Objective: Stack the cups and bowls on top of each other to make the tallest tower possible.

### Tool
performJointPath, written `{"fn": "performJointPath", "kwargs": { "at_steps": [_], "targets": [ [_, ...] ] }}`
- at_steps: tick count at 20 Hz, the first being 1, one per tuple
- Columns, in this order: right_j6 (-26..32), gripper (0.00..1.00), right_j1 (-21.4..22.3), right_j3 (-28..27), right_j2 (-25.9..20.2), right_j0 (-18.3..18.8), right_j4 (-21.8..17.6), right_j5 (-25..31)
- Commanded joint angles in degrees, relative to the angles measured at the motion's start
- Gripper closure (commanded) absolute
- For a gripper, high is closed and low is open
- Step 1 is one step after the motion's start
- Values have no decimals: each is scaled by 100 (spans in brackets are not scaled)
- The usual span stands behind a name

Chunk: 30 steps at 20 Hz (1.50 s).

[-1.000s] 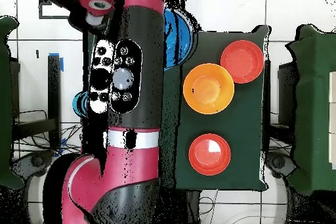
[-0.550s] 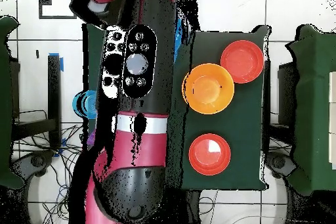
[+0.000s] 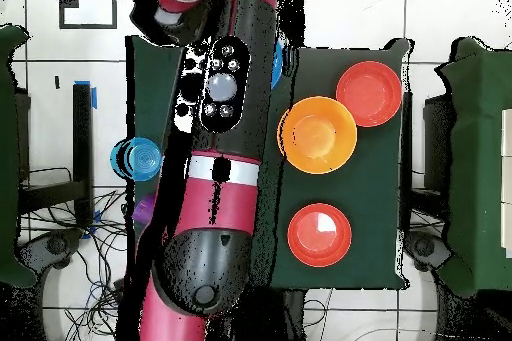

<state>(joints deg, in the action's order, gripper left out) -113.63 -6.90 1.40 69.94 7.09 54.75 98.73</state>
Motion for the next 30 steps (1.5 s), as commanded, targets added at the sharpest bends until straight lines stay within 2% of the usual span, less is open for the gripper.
{"fn": "performJointPath", "kwargs": {
  "at_steps": [1,6,11,15,17,21,24,30],
  "targets": [
    [-152,100,-54,999,-789,-434,-715,-715],
    [-438,100,-95,1272,-899,-733,-705,-439],
    [-828,100,-262,710,-195,-572,-203,91],
    [-895,100,-80,497,331,-427,50,661],
    [-855,100,27,560,407,-438,0,847],
    [-762,100,169,917,282,-543,-304,1018],
    [-645,100,224,805,478,-373,-377,1157],
    [-490,100,267,277,1216,4,46,1580]
  ]
}}
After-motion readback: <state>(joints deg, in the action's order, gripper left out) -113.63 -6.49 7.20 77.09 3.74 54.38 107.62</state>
